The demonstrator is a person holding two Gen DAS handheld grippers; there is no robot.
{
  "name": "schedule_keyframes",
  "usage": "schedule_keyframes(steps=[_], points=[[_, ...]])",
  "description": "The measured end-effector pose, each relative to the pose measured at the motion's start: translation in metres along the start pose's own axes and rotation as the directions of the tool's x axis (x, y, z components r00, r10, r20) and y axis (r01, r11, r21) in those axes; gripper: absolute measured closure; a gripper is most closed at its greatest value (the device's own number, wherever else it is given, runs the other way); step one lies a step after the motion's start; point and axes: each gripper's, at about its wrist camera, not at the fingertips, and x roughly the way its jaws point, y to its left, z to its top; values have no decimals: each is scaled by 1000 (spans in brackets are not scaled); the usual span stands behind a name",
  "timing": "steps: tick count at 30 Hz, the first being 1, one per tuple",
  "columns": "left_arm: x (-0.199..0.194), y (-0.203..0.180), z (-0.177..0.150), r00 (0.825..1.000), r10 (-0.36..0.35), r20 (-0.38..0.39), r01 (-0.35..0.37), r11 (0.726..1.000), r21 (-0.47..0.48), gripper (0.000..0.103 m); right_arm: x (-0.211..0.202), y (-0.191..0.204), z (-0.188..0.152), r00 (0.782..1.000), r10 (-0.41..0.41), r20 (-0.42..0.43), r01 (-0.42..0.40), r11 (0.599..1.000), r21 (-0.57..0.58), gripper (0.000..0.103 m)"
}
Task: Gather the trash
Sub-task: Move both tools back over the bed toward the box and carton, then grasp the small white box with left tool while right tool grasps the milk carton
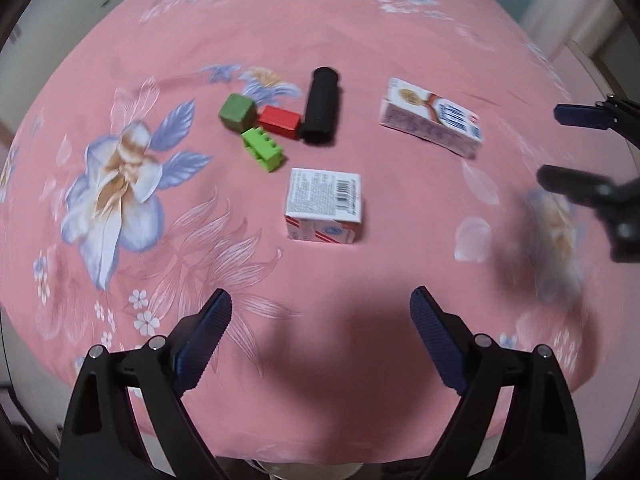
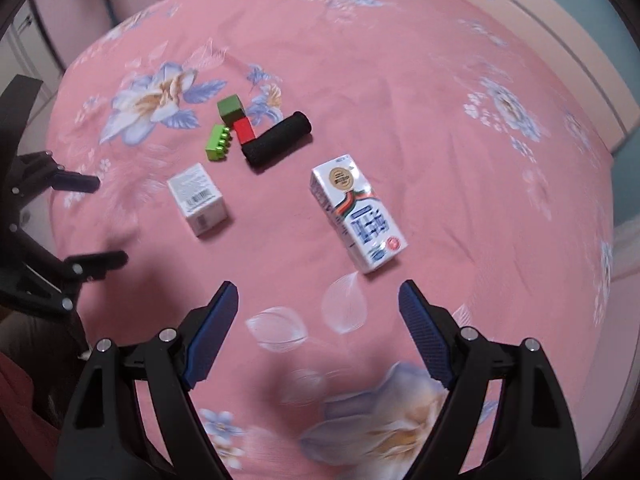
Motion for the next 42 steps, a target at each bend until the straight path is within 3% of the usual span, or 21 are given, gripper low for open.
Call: schedule_keyframes(steps=[5, 9, 16, 24, 26, 29, 31, 33, 35, 42], points=[[21, 3, 17, 999, 28, -20, -30, 995, -94, 11, 31, -18, 29, 998, 38, -48, -42, 995, -91, 22], [42, 10, 25, 1000, 11, -13, -13, 987, -161, 11, 65, -29, 46, 995, 72, -75, -80, 991, -108, 22], [73, 13, 38, 1000, -11, 0, 11, 986, -165, 11, 115, -36, 56, 987, 121, -102, -133, 984, -118, 22], [103, 2, 46, 998, -52, 35, 54, 996, -74, 11, 155, -42, 55, 983, 138, -123, -155, 978, -140, 22], [106, 0, 47, 997, -54, 62, 57, 997, -51, 19, 163, -42, 54, 984, 135, -119, -152, 977, -151, 22], [108, -5, 51, 995, -42, 92, 42, 999, 7, 45, 171, -41, 53, 985, 141, -104, -155, 977, -146, 26], [109, -4, 54, 992, -64, 105, 63, 998, 10, 46, 171, -39, 52, 986, 141, -87, -152, 978, -142, 30], [110, -1, 58, 991, -80, 110, 80, 997, 3, 46, 169, -38, 51, 988, 142, -68, -150, 979, -136, 44], [109, -3, 61, 990, -79, 113, 78, 997, 15, 47, 166, -39, 50, 987, 151, -62, -158, 980, -118, 51], [93, 9, 59, 990, -105, 97, 102, 994, 31, 47, 146, -26, 44, 991, 125, -39, -128, 990, -66, 52]])
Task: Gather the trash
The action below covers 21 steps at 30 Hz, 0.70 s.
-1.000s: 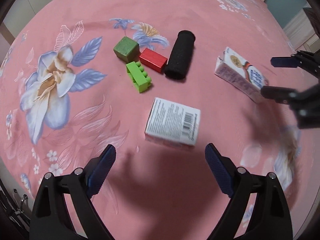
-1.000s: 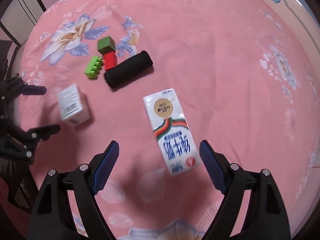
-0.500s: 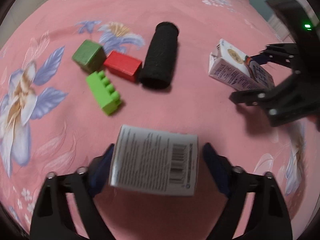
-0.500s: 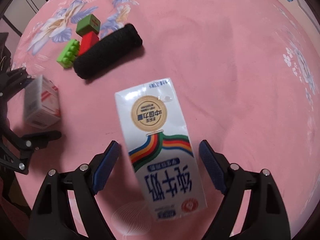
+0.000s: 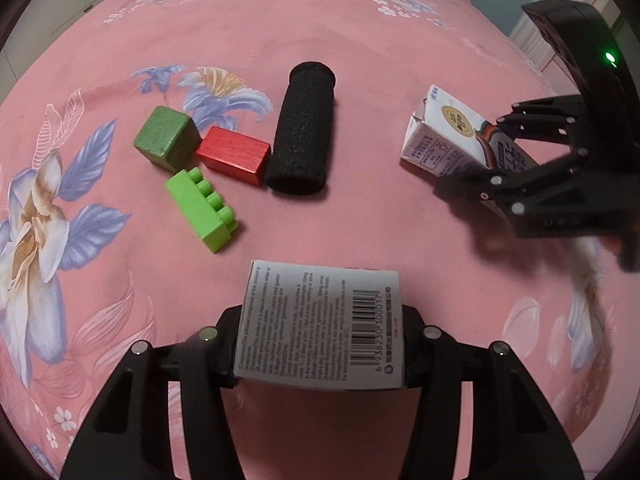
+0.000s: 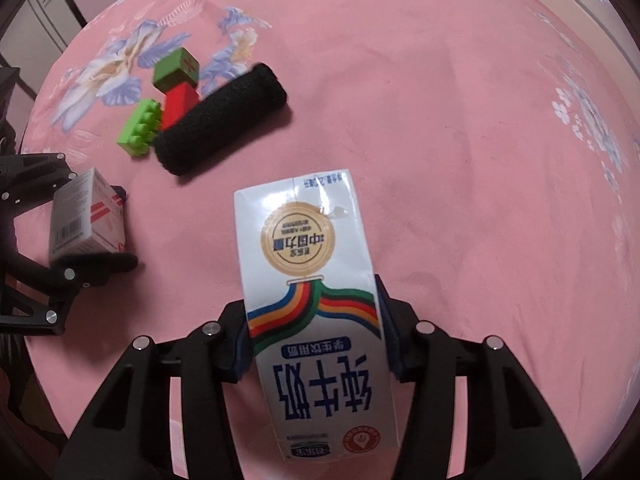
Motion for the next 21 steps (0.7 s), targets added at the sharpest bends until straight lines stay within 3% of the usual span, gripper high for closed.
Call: schedule_keyframes(steps=[7, 12, 21], points=[[-32, 10, 8, 999, 4, 48, -7, 998, 60, 47, -36, 20, 7, 995, -62, 78, 58, 997, 48, 52], [-47, 14, 9, 992, 6, 123, -23, 990, 139, 47, -45, 28, 4, 980, -142, 138, 128, 986, 107, 52], [-57, 12, -22, 980, -7, 199, -38, 974, 224, 47, -37, 54, -23, 954, -236, 183, 202, 961, 189, 51]])
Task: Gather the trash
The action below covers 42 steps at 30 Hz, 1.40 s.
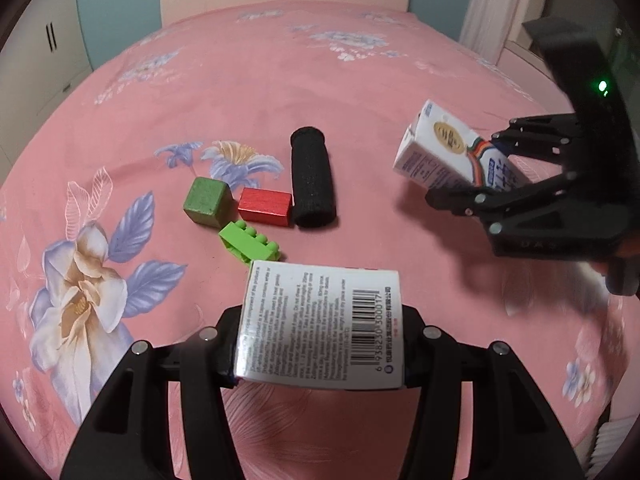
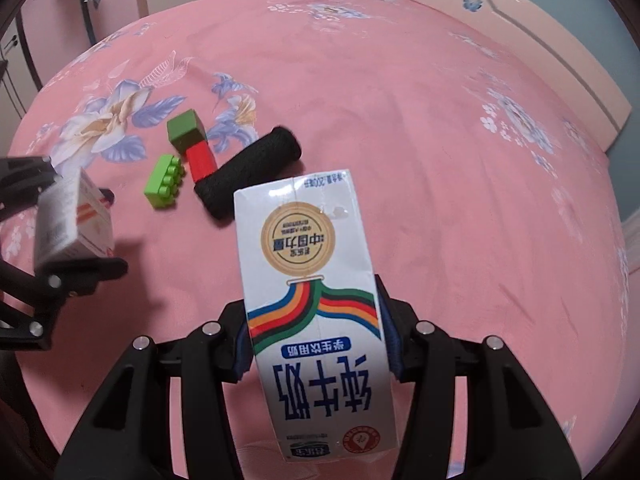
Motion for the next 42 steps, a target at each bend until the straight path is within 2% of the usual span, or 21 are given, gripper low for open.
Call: schedule_keyframes(steps=[5, 9, 12, 18, 21, 22, 27, 37, 42], points=[[-27, -7, -16, 997, 12, 75, -13, 1000, 22, 47, -24, 16, -13, 997, -81, 20, 80, 997, 10, 52], [-67, -10, -34, 992, 41, 118, -45, 998, 34, 47, -65, 30, -23, 995, -90, 53, 86, 993, 86, 52], [-109, -14, -50, 989, 69, 134, -74, 997, 36, 47, -108, 52, -32, 992, -90, 84, 79, 990, 121, 52], [-208, -32, -78, 968, 136, 210, -152, 986, 62, 47, -210, 109, -53, 979, -151, 140, 130, 980, 149, 52], [-242, -38, -84, 961, 147, 232, -163, 985, 52, 47, -260, 136, -66, 969, -185, 162, 159, 974, 164, 52], [-260, -42, -89, 954, 162, 253, -180, 982, 50, 47, -272, 142, -71, 966, -194, 170, 165, 972, 168, 52], [-307, -55, -106, 937, 178, 302, -202, 978, 48, 47, -334, 170, -95, 954, -203, 219, 163, 969, 187, 52], [-376, -76, -134, 907, 194, 373, -235, 970, 67, 47, -392, 210, -134, 951, -241, 191, 207, 961, 182, 52], [-379, -75, -148, 912, 194, 360, -231, 971, 62, 47, -388, 224, -153, 956, -250, 152, 226, 961, 159, 52]])
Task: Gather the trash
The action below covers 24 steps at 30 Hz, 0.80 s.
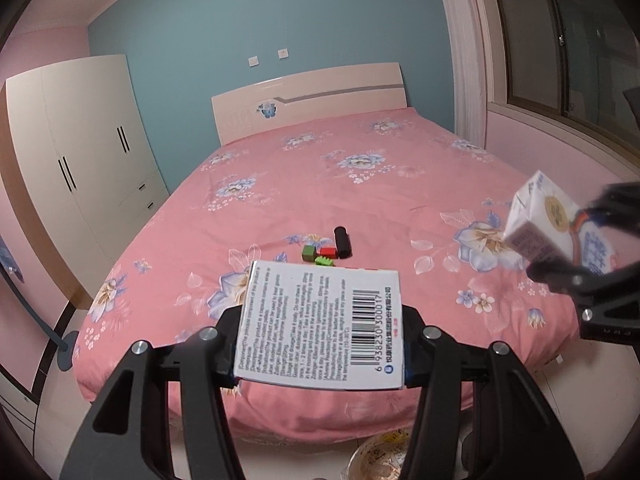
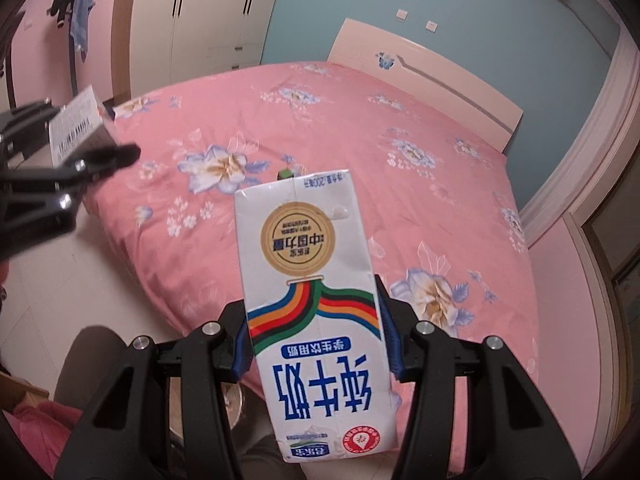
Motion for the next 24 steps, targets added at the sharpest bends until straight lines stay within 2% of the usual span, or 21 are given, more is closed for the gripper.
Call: schedule_keyframes(steps=[7, 12, 16, 24], points=[[27, 6, -37, 995, -13, -100, 12, 1000, -12, 47, 22, 15, -31, 997, 54, -53, -54, 999, -5, 52], [57, 4, -75, 978, -25, -206, 24, 1000, -9, 47, 52, 32, -56, 990, 74, -118, -76, 997, -9, 52], [88, -4, -112, 952, -45, -303, 47, 999, -2, 47, 80, 49, -78, 978, 108, -178, -111, 994, -6, 52], [127, -19, -166, 896, -89, -435, 93, 996, -12, 47, 126, 77, -117, 949, 162, -271, -167, 986, 4, 52]])
